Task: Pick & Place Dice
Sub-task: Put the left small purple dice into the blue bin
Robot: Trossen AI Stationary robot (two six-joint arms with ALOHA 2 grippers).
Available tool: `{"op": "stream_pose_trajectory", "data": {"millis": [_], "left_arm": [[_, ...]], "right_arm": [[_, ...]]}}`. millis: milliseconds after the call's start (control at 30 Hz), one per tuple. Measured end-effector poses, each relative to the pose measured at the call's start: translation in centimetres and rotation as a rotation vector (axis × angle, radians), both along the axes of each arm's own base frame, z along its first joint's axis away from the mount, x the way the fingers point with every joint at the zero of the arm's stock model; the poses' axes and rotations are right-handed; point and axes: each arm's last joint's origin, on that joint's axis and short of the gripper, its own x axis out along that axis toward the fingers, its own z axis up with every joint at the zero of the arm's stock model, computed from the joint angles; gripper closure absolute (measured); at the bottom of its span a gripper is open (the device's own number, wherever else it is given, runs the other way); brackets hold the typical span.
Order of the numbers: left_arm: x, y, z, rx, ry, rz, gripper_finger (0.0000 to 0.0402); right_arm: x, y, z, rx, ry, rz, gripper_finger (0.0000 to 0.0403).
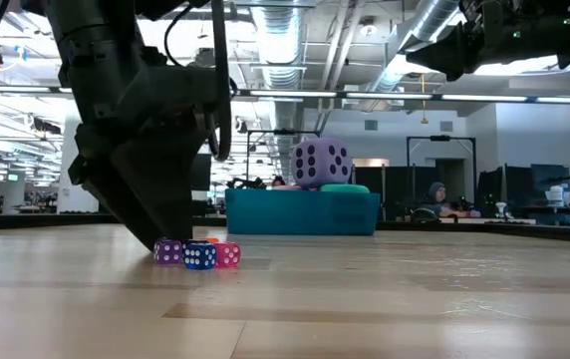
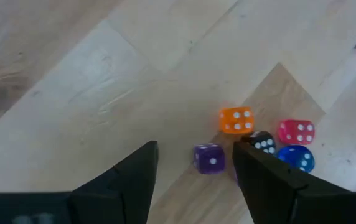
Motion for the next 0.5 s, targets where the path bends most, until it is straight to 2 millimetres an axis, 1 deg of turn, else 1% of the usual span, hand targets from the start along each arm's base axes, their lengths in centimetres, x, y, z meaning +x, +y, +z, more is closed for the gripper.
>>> {"op": "stream_pose_trajectory", "data": {"millis": [100, 267, 367, 500], "left_arm": [[0.12, -0.06, -0.74, 0.007, 0.019, -0.002, 0.02], [0.02, -0.04, -0.67, 0.004, 0.028, -0.011, 0.0204], [-0.06, -0.03, -0.53, 0.002, 0.033, -0.028, 0.0217], [-0.16, 0.02, -0.35, 0.002, 0.036, -0.03, 0.0247]], "right_arm": [[0.0, 0.0, -0.03, 0.002, 0.003, 0.0, 0.0403], [0.0, 0.0, -0.06, 0.003, 0.006, 0.0, 0.0403], [0.0, 0.0, -0.07, 0.003, 0.006, 0.0, 0.0403], [0.0, 0.0, -0.07, 0.003, 0.006, 0.0, 0.0403]]}}
